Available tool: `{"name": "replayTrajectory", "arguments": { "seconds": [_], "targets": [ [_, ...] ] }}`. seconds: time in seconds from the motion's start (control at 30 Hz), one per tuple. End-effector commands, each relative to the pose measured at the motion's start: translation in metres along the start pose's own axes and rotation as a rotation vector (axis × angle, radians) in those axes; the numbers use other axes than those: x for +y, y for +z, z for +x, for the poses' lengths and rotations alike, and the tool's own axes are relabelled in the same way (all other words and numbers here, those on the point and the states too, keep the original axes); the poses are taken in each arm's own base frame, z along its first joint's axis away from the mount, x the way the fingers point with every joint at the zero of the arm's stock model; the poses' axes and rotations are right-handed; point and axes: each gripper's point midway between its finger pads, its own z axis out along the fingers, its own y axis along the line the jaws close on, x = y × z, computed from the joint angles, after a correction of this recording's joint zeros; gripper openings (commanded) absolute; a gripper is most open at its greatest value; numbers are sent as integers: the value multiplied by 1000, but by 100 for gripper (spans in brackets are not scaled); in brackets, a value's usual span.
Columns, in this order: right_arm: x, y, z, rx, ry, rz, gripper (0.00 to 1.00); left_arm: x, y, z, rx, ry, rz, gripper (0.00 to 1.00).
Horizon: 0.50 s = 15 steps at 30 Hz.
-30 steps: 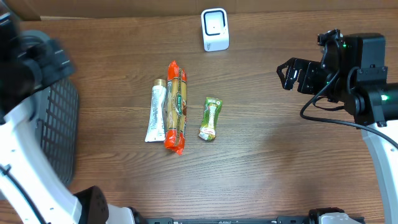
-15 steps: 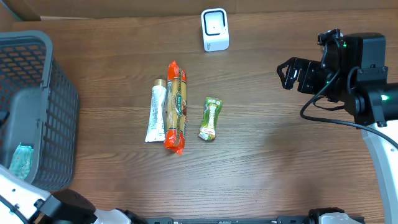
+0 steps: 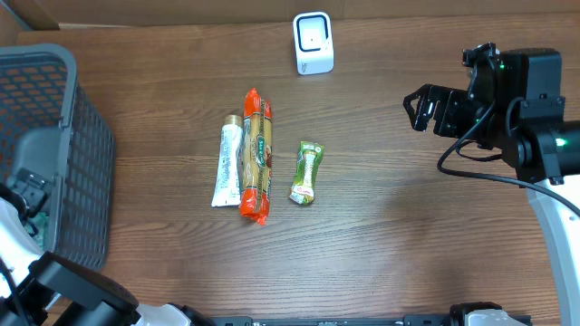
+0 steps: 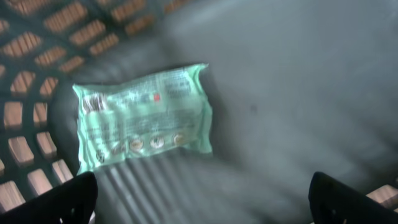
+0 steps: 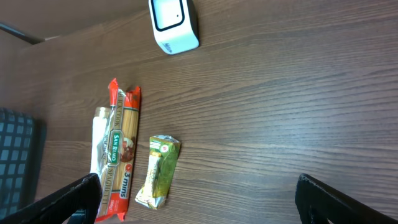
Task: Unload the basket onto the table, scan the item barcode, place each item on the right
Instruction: 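Reach the left gripper into the basket and grasp the mint-green wipes pack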
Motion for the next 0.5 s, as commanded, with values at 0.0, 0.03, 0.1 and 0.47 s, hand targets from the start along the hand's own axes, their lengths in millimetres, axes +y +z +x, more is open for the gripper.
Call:
{"name": "replayTrajectory", "arguments": {
  "seconds": [0.0, 0.03, 0.1, 0.47],
  "targets": [
    [6, -6, -7, -24, -14, -12, 100, 16, 13, 0, -43, 74, -93, 100],
    [6, -6, -8, -24, -14, -12, 100, 15, 13, -4, -57, 101, -94, 100],
    [6, -6, -8, -24, -14, -11, 100, 14, 13, -10, -82, 146, -94, 100],
    [7, -6, -9, -28, -16, -12, 100, 25, 43, -6, -27, 293, -174, 100]
  ]
}}
